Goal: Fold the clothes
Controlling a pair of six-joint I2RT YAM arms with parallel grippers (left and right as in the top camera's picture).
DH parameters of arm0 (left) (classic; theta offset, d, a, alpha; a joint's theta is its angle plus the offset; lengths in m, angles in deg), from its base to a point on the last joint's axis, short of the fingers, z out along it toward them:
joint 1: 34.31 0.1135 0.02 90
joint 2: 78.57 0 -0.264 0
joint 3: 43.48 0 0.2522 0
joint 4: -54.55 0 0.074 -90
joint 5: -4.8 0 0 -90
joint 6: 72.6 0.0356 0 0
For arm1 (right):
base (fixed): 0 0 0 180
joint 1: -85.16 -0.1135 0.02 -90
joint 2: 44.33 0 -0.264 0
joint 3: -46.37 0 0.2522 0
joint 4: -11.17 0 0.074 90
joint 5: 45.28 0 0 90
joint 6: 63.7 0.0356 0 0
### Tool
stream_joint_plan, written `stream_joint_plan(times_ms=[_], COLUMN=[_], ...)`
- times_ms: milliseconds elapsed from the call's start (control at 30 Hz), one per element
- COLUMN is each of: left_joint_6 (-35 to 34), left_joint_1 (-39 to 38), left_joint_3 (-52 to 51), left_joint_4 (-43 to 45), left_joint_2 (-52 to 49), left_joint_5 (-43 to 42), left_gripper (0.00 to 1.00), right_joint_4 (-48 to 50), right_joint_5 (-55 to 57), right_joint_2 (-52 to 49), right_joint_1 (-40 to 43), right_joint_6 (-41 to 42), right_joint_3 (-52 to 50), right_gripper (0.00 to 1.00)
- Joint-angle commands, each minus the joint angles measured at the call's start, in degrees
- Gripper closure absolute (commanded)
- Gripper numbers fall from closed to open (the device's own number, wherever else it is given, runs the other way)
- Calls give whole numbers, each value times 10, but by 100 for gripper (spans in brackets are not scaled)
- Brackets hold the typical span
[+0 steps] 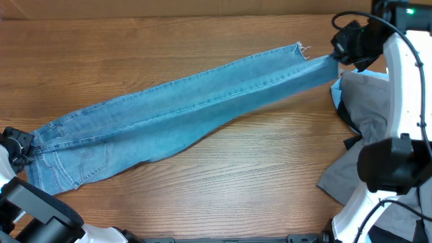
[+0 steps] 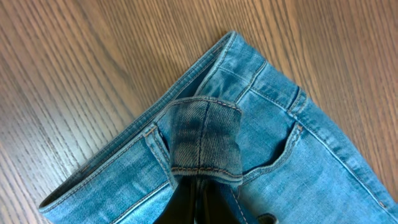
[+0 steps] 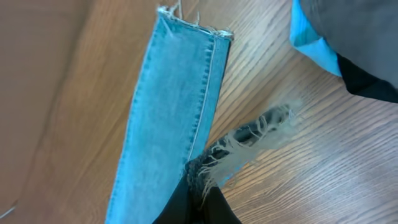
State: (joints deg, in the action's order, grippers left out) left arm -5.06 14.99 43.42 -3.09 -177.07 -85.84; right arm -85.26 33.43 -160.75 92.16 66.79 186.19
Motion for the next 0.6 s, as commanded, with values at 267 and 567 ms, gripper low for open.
stream_joint_plan(times_ms=[267, 567], left_joint_6=[-7, -7], left_joint_1=[0, -12], left_joint_3=[15, 15], left_joint_4=[11, 11], left_joint_2=[-4, -4], left_joint_5=[37, 38], left_gripper=[96, 96], right_joint_4=[70, 117], right_joint_5=[69, 33], right_joint_2=[-65, -131], right_joint_1=[-3, -14], right_joint_6=[30, 52], right_joint_3=[-24, -24], right_gripper=[96, 96])
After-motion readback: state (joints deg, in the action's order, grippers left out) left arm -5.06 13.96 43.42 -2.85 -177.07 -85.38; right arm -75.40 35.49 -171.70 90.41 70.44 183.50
